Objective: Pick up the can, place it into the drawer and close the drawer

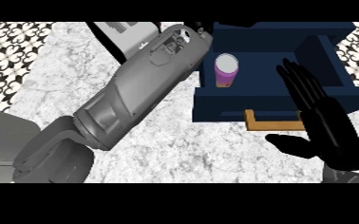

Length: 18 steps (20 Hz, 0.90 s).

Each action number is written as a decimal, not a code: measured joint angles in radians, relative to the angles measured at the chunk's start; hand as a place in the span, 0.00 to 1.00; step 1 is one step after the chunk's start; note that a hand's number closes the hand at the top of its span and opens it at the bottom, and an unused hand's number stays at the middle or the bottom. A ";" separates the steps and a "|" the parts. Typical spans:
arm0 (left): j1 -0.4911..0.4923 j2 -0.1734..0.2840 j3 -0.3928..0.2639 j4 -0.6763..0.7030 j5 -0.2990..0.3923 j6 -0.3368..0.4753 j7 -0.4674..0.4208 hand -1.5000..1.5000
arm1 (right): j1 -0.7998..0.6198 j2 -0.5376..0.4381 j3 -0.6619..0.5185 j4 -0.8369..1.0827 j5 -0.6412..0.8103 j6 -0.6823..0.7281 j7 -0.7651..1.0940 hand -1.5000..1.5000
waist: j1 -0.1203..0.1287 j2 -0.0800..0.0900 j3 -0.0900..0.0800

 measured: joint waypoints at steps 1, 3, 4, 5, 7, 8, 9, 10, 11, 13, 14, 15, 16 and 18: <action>0.000 0.010 0.003 -0.006 -0.005 -0.006 0.011 0.00 | -0.002 0.001 0.008 0.024 0.027 -0.015 -0.003 0.00 | 0.002 -0.001 0.000; 0.010 0.030 0.001 -0.027 -0.017 -0.010 0.030 0.00 | -0.027 0.022 0.015 0.107 0.072 -0.071 -0.011 0.00 | 0.013 -0.003 0.000; 0.016 0.047 -0.002 -0.049 -0.023 -0.011 0.044 0.00 | -0.045 0.038 0.018 0.145 0.089 -0.093 -0.005 0.00 | 0.020 -0.005 0.000; 0.029 0.058 -0.008 -0.074 -0.031 -0.008 0.059 0.00 | -0.057 0.048 0.015 0.177 0.100 -0.115 -0.007 0.00 | 0.024 -0.007 0.000; 0.046 0.089 -0.010 -0.106 -0.045 -0.018 0.086 0.00 | -0.085 0.065 0.006 0.249 0.113 -0.161 -0.021 0.00 | 0.027 -0.008 0.000; 0.049 0.109 -0.014 -0.132 -0.051 -0.021 0.110 0.00 | -0.097 0.072 -0.002 0.287 0.118 -0.187 -0.031 0.00 | 0.031 -0.009 0.000; 0.062 0.121 -0.017 -0.153 -0.059 -0.016 0.121 0.00 | -0.109 0.081 -0.001 0.322 0.136 -0.214 -0.034 0.00 | 0.031 -0.011 -0.002; 0.068 0.138 -0.021 -0.179 -0.067 -0.012 0.143 0.00 | -0.128 0.082 -0.008 0.353 0.149 -0.233 -0.037 0.00 | 0.032 -0.013 -0.004; 0.082 0.153 -0.020 -0.196 -0.072 -0.015 0.148 0.00 | -0.153 0.084 -0.017 0.393 0.155 -0.255 -0.050 0.00 | 0.034 -0.015 -0.007; 0.109 0.189 -0.024 -0.254 -0.084 -0.016 0.174 0.00 | -0.188 0.087 -0.032 0.455 0.171 -0.295 -0.062 0.00 | 0.038 -0.019 -0.011; 0.125 0.206 -0.024 -0.277 -0.089 -0.019 0.179 0.00 | -0.210 0.083 -0.042 0.488 0.169 -0.306 -0.077 0.00 | 0.041 -0.020 -0.013; 0.135 0.222 -0.026 -0.299 -0.094 -0.022 0.189 0.00 | -0.231 0.083 -0.049 0.524 0.183 -0.325 -0.078 0.00 | 0.044 -0.021 -0.015; 0.151 0.241 -0.028 -0.323 -0.097 -0.030 0.196 0.00 | -0.244 0.085 -0.055 0.551 0.194 -0.346 -0.082 0.00 | 0.045 -0.024 -0.017; 0.158 0.263 -0.030 -0.355 -0.106 -0.031 0.219 0.00 | -0.298 0.080 -0.074 0.627 0.207 -0.370 -0.091 0.00 | 0.050 -0.024 -0.019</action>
